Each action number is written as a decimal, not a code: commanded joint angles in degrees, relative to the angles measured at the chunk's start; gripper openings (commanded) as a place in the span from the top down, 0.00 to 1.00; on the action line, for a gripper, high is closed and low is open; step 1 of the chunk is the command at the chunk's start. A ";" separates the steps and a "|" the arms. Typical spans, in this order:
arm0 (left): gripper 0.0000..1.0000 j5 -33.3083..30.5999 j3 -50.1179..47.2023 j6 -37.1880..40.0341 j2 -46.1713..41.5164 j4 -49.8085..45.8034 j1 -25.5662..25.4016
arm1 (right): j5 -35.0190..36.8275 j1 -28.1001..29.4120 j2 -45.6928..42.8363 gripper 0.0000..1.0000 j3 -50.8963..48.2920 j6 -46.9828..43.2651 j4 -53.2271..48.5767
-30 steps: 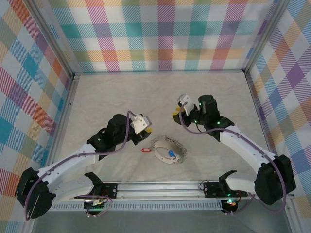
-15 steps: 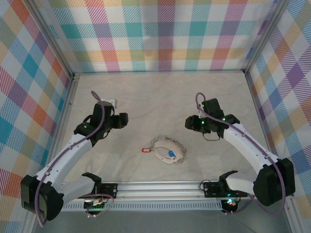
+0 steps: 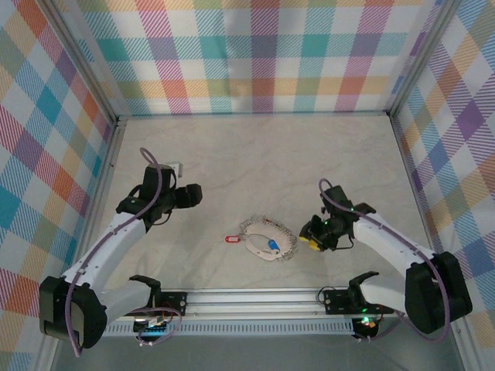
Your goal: Put the keys on the keyring
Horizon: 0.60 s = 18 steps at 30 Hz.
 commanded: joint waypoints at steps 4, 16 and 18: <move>0.27 3.73 -1.42 1.64 -0.15 1.56 -0.08 | -3.45 0.99 -1.48 0.71 -5.58 22.22 5.73; 0.27 5.78 -1.47 -2.19 1.73 3.20 -0.87 | -5.99 2.12 -0.33 0.61 -7.13 39.60 9.97; 0.27 6.16 -1.43 -2.61 2.25 3.48 -0.97 | -4.93 2.22 -0.24 0.57 -6.93 41.83 10.45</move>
